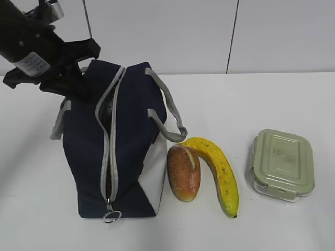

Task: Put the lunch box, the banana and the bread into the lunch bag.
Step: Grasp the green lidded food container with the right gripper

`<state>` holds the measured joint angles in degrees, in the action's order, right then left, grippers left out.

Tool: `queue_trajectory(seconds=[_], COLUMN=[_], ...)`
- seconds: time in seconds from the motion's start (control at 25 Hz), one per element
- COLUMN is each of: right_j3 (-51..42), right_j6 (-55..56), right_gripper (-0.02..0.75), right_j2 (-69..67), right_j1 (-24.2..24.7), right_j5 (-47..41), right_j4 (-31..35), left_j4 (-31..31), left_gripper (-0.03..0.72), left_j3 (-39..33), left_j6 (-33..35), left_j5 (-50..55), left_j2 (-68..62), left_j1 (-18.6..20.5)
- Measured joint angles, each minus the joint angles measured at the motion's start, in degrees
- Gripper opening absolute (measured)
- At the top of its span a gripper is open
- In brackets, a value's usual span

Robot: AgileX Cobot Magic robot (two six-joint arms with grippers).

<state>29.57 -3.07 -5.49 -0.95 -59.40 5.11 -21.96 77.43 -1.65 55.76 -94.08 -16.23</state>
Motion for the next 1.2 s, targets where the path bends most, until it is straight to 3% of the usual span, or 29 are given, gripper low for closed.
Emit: queue_trajectory(seconds=[0.52, 0.76, 0.84, 1.0, 1.2], right_j3=[0.1, 0.5, 0.5, 0.7, 2.7], right_j6=[-3.5, -18.8, -25.0, -36.9, -41.7], right_gripper=[0.545, 0.545, 0.545, 0.545, 0.545], right_j2=[-39.1, -52.0, -55.1, -60.1, -66.8], right_j1=[0.0, 0.4, 2.2, 10.2, 13.8], right_j5=[20.6, 23.5, 23.5, 20.0, 18.1], right_j4=[15.8, 33.0, 39.9, 52.0, 55.4], left_j4=[0.0, 0.0, 0.0, 0.0, -0.1], left_gripper=[-0.003, -0.003, -0.003, -0.003, -0.003], left_j3=[0.0, 0.0, 0.0, 0.0, 0.0], left_j6=[0.0, 0.0, 0.0, 0.0, 0.0], left_j5=[-1.0, -1.0, -1.0, -1.0, -1.0], left_j2=[0.0, 0.0, 0.0, 0.0, 0.0], left_j1=[0.0, 0.0, 0.0, 0.0, 0.0])
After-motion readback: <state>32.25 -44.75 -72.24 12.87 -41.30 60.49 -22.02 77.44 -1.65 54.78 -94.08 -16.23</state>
